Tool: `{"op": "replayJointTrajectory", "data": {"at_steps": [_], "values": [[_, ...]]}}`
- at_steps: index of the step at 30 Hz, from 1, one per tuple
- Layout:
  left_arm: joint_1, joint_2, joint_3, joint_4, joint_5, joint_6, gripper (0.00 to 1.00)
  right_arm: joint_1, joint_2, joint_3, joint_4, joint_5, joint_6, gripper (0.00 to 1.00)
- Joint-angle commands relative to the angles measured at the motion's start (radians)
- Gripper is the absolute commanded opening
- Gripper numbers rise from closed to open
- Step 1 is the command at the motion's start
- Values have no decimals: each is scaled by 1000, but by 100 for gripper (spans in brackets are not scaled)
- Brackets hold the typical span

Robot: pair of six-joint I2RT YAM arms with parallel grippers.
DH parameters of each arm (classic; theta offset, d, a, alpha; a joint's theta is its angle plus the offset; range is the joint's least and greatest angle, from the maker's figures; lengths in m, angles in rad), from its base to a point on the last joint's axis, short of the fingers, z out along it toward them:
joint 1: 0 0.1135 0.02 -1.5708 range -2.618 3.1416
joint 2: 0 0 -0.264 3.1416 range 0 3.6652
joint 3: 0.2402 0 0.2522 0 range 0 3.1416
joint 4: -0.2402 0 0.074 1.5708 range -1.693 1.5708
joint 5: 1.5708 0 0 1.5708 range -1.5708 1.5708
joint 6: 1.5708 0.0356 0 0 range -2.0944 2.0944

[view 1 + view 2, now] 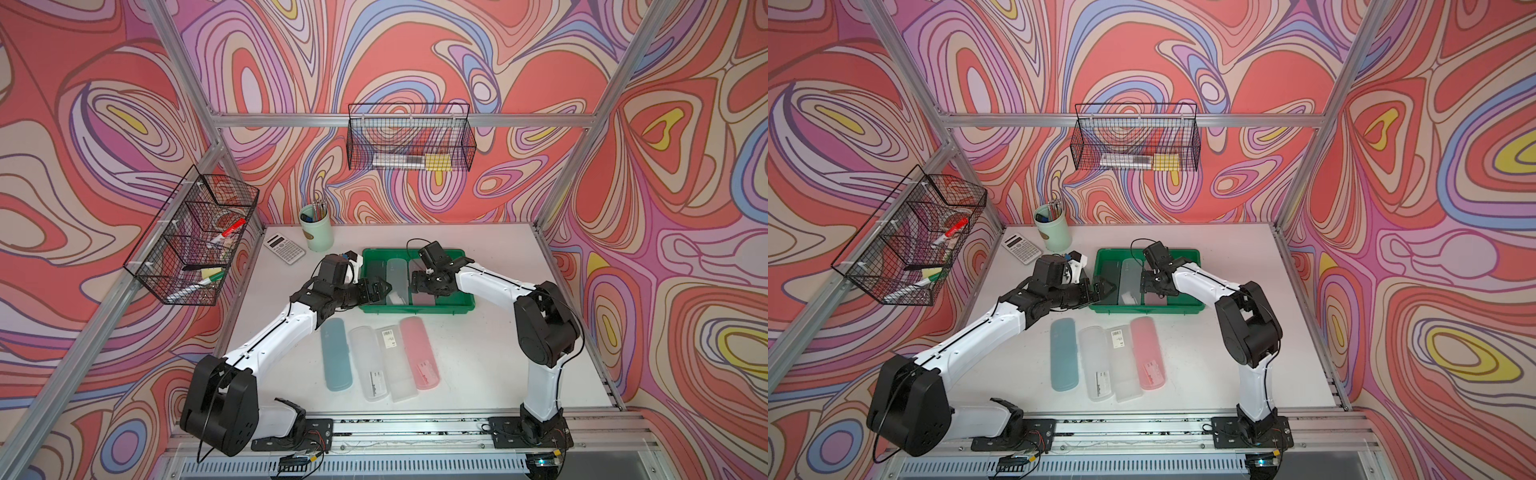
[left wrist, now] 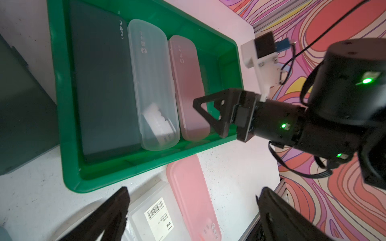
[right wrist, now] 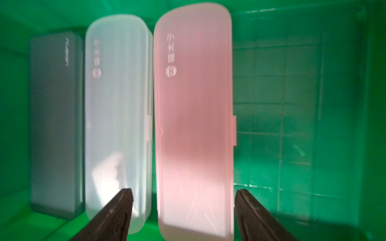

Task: Put the pencil case into the storage box
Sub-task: Place the pencil case at the storage box.

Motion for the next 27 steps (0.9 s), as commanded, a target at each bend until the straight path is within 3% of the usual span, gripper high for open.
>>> {"op": "replayJointTrajectory", "data": {"at_steps": [1, 9, 14, 27], "values": [[1, -5, -31, 33, 45, 3, 99, -42, 0, -33, 57, -43, 15, 78], [-35, 56, -21, 42, 166, 40, 99, -96, 65, -43, 129, -89, 28, 77], [-91, 51, -9, -6, 116, 74, 99, -105, 91, -57, 195, -137, 21, 76], [-92, -40, -75, 8, 73, 62, 99, -105, 156, -4, 215, -209, 6, 70]]}}
